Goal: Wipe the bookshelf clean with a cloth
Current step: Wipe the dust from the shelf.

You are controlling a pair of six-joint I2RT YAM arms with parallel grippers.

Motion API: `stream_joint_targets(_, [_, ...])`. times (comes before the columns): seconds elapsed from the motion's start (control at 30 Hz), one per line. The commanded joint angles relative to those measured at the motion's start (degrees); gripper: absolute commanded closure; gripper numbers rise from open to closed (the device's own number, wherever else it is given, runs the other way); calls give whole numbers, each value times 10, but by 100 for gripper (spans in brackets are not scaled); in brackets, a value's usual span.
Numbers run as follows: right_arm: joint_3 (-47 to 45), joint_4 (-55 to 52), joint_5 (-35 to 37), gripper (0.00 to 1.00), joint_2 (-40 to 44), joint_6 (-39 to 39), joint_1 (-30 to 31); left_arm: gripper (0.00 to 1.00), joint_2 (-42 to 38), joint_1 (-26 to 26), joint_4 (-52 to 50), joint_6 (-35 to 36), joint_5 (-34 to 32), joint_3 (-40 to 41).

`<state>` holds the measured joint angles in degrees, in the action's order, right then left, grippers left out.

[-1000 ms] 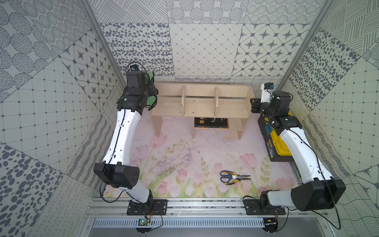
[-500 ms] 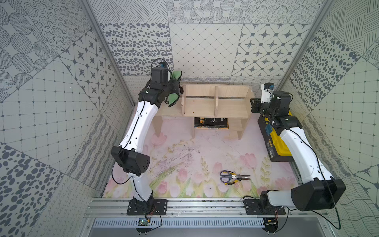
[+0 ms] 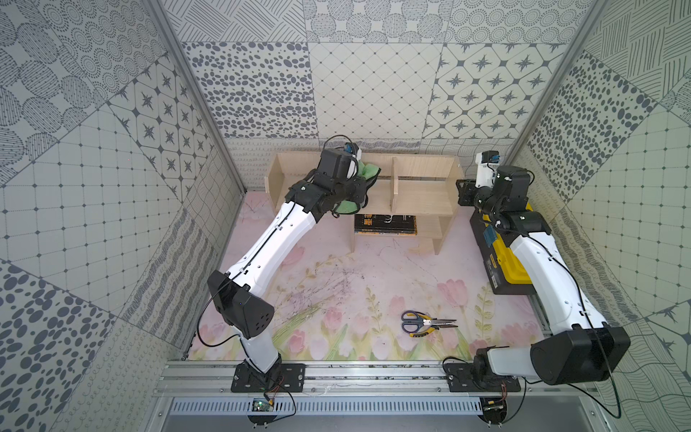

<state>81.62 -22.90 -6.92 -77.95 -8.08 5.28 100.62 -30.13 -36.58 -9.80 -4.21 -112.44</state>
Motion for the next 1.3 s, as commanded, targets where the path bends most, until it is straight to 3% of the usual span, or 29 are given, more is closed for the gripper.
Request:
stream_joint_targets(0.0, [16, 10, -120, 100, 30, -34, 13, 100, -7, -20, 46, -27, 27, 40])
stream_joint_targets(0.37, [11, 10, -114, 100, 37, -26, 13, 100, 66, -20, 57, -86, -86, 68])
stream_joint_targets(0.57, [16, 10, -119, 100, 34, -31, 13, 100, 87, -20, 66, -91, -82, 44])
stream_joint_targets(0.73, [15, 10, -119, 100, 35, -30, 13, 100, 123, 7, 50, -117, -77, -72])
stream_joint_targets(1.0, [16, 10, -126, 100, 33, -33, 13, 100, 220, 26, 1, -80, -105, -364])
stream_joint_targets(1.13, [16, 11, -128, 100, 30, -33, 13, 100, 229, 29, 29, -98, -44, -362])
stream_joint_targets(1.27, [17, 11, -129, 100, 29, -35, 13, 100, 242, 17, 61, -98, 102, -340])
